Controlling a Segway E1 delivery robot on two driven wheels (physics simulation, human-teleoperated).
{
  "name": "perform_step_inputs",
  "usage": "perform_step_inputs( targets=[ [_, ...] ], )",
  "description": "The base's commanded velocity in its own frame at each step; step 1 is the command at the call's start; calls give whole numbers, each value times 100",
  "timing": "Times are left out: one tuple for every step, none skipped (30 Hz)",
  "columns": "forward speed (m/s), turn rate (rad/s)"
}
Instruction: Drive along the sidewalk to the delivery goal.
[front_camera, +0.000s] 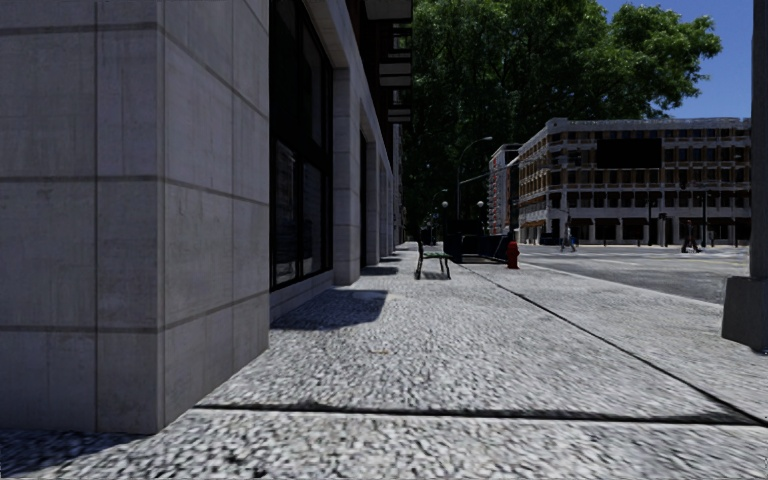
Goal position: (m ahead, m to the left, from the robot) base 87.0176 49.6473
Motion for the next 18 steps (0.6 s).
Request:
perform_step_inputs(
  targets=[
    [200, 0],
    [200, 0],
    [200, 0],
    [200, 0],
    [200, 0],
    [200, 0],
    [200, 0],
    [200, 0],
    [200, 0],
    [200, 0],
    [200, 0],
    [200, 0],
    [200, 0],
    [200, 0],
    [200, 0],
    [200, 0],
    [200, 0],
    [200, 0]
  ],
)
